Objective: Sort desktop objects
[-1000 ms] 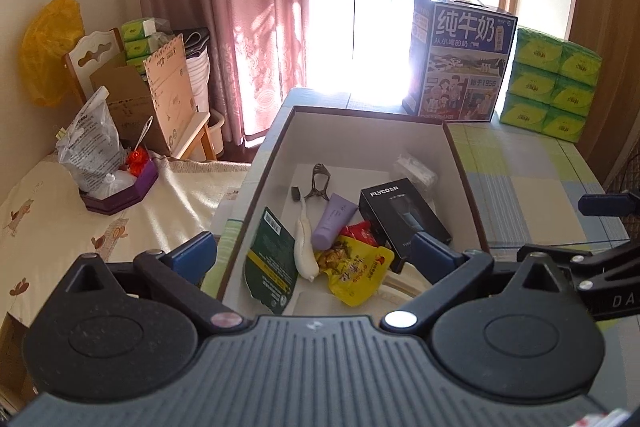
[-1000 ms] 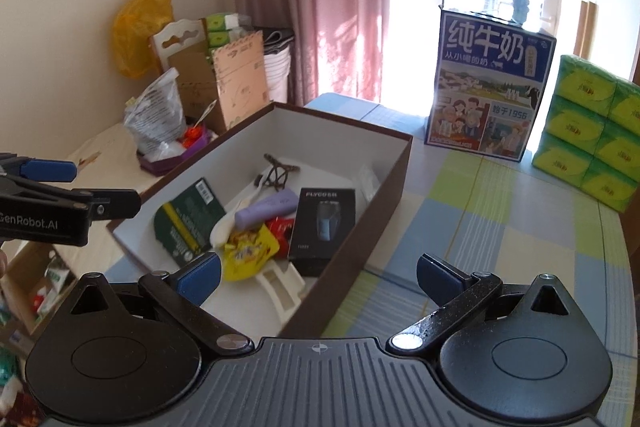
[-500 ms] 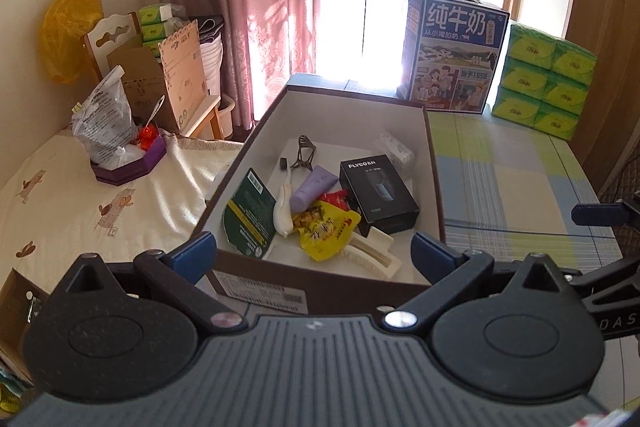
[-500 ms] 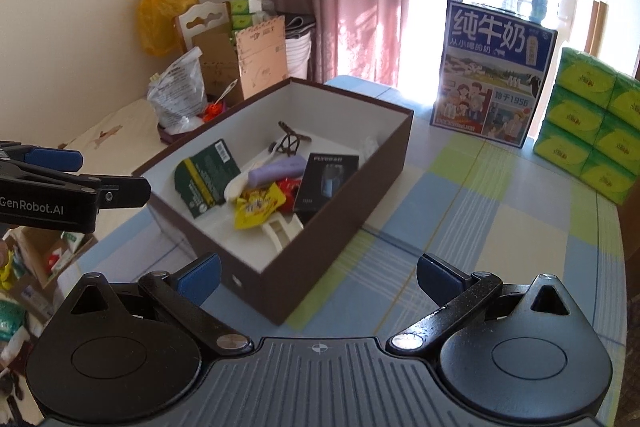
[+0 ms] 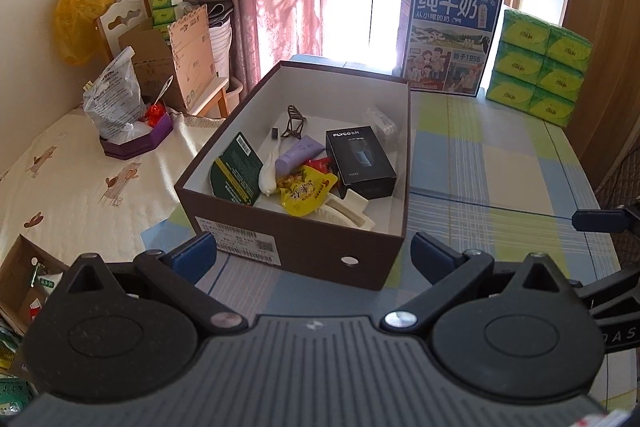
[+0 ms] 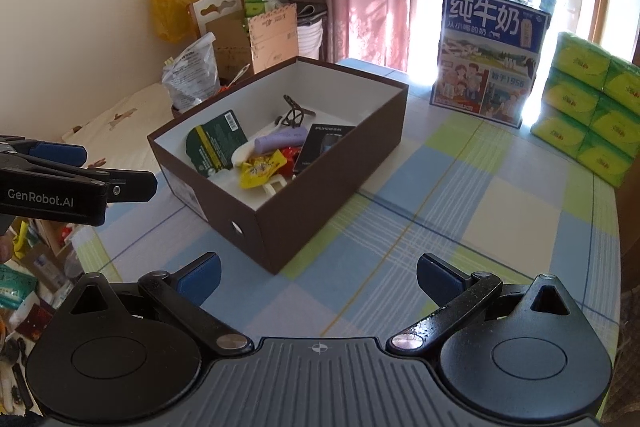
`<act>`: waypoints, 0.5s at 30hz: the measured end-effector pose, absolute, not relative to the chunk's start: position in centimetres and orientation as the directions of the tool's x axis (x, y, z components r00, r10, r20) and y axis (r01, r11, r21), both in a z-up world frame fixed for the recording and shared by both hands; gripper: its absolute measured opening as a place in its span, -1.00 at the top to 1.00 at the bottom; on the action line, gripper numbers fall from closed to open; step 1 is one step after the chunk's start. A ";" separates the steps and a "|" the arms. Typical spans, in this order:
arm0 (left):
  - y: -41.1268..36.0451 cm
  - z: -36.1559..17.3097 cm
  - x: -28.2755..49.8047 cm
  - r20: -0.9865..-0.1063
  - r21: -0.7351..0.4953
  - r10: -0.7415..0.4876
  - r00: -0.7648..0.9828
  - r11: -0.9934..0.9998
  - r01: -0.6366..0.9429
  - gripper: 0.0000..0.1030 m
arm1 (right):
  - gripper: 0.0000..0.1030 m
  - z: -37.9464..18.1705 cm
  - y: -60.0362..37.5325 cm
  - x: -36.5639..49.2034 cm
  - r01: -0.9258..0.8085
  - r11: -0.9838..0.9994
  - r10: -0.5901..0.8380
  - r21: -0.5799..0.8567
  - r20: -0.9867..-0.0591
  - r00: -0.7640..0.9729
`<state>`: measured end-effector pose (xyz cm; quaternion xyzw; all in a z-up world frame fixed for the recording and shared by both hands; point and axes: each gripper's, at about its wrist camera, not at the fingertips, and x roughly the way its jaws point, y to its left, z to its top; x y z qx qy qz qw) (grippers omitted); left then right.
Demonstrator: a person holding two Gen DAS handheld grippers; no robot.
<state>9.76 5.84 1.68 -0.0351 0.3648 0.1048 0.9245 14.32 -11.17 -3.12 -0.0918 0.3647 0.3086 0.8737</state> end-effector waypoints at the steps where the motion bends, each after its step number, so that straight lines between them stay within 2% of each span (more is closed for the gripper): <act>1: 5.5 1.7 9.6 -0.682 0.013 0.171 0.711 0.975 -0.222 -0.98 | -0.97 -3.1 -11.4 14.2 -0.609 0.791 0.474 0.065 -0.695 0.541; 15: 1.9 1.1 7.6 -0.685 0.048 0.234 0.690 0.959 -0.278 -0.98 | -0.97 -4.0 -14.6 13.0 -0.633 0.771 0.484 0.070 -0.711 0.511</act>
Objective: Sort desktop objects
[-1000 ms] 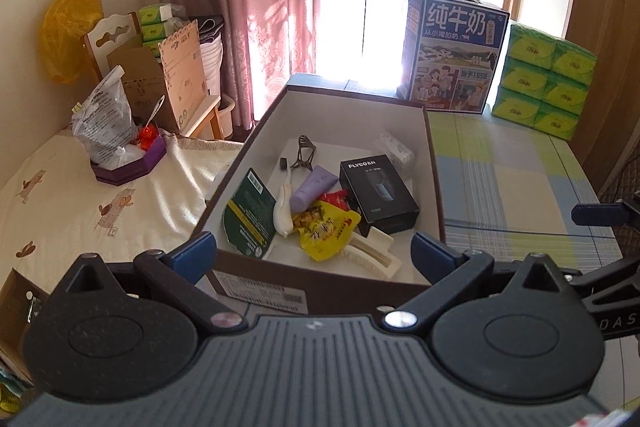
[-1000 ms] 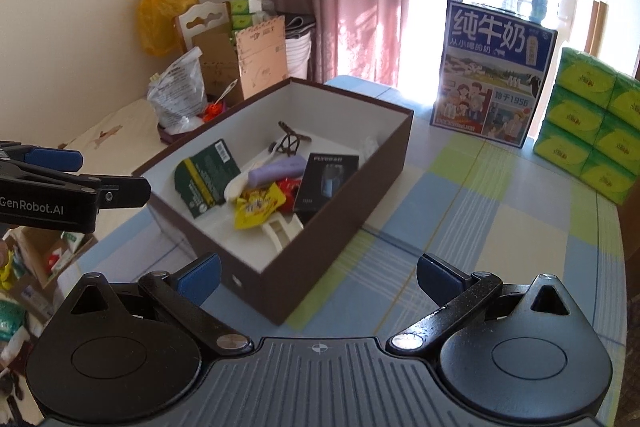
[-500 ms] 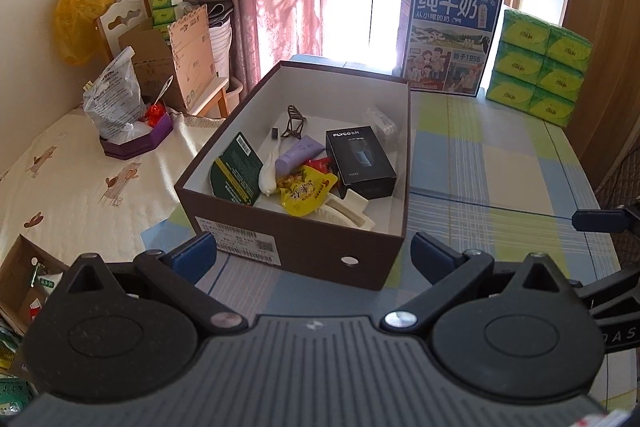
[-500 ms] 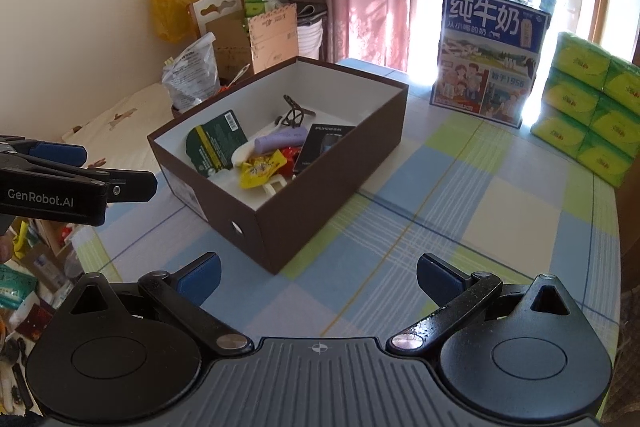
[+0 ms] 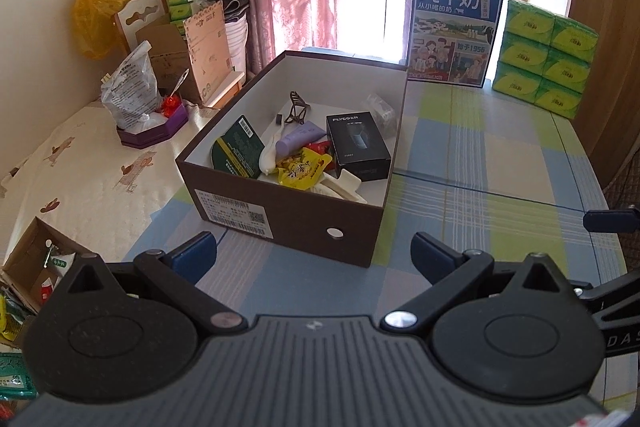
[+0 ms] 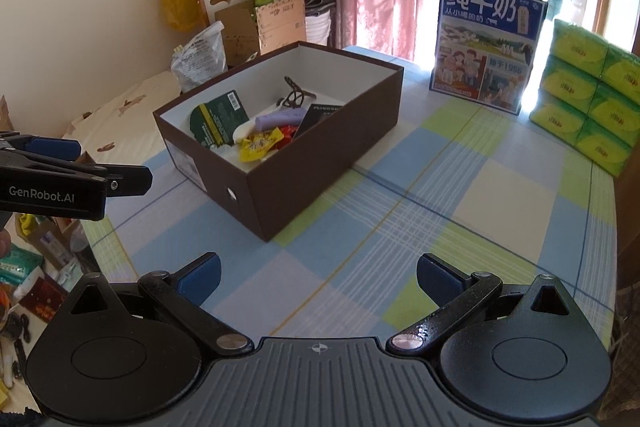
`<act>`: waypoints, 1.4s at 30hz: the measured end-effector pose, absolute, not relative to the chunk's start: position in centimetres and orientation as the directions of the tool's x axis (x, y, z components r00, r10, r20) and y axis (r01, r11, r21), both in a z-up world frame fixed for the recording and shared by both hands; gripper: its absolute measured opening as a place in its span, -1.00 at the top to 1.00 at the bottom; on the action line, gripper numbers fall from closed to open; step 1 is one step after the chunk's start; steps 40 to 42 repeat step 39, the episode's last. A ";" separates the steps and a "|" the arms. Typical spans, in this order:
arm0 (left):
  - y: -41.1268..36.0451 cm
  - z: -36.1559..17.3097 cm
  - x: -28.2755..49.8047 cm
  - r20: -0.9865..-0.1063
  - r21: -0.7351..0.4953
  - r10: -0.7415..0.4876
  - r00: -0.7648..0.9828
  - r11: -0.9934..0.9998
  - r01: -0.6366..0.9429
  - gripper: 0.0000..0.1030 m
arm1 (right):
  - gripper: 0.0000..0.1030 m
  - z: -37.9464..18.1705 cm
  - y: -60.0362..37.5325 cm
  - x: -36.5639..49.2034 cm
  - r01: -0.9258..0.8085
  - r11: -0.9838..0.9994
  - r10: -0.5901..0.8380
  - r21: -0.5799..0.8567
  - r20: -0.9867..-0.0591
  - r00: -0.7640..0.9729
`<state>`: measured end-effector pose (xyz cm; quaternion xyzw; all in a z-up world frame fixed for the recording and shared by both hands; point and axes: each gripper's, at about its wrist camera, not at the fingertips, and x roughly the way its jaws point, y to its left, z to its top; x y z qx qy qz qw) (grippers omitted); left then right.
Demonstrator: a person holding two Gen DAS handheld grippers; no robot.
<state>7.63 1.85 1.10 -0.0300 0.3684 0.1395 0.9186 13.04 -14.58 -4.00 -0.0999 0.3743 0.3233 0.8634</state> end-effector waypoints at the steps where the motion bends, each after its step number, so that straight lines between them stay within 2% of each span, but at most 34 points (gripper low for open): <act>1: 1.6 1.0 7.5 -0.686 0.050 0.238 0.688 0.958 -0.281 -0.98 | -0.97 -4.1 -14.8 13.0 -0.635 0.769 0.484 0.070 -0.712 0.508; 42: -2.4 -0.6 5.3 -0.712 0.064 0.268 0.649 0.945 -0.320 -0.98 | -0.97 -5.9 -17.5 11.2 -0.672 0.736 0.487 0.076 -0.750 0.448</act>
